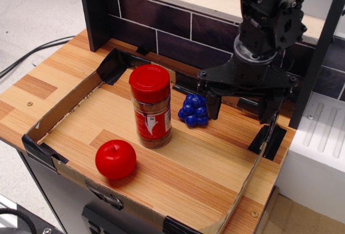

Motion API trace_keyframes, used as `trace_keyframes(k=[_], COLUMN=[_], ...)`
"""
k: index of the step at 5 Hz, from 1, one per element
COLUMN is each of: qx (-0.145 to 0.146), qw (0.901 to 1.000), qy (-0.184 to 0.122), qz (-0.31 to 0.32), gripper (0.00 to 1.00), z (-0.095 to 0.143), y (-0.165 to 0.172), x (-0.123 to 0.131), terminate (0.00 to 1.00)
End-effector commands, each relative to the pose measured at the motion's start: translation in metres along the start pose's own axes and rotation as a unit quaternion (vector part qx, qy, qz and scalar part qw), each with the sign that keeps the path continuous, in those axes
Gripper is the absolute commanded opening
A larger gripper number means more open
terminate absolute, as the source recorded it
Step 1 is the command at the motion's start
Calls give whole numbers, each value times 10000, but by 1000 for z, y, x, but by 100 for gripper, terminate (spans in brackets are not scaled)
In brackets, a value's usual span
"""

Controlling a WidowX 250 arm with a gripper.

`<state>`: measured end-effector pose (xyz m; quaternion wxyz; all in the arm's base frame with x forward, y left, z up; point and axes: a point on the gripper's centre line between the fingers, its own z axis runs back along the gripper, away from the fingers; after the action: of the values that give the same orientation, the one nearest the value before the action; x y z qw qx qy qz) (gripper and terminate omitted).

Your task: Topple basil bottle

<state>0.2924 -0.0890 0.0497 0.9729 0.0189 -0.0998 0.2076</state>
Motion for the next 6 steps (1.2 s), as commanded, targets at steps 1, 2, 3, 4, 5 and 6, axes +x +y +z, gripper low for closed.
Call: trace_keyframes(k=[1,2,3,4,5,6], qx=[0,16,19,-51,117,185], qw=[10000,9998,9989,9964,9892,9780], qy=[0,139,77,33,-126,-217], qz=[0,125,470,846,1459,2066], gripper=[100,100,100,100,100,100], z=[0,10,20,28,32,39], y=[0,8,14,21,29,38], x=[0,-14,-23,-25,-29,-32], terminate=[0,0,0,0,0,0])
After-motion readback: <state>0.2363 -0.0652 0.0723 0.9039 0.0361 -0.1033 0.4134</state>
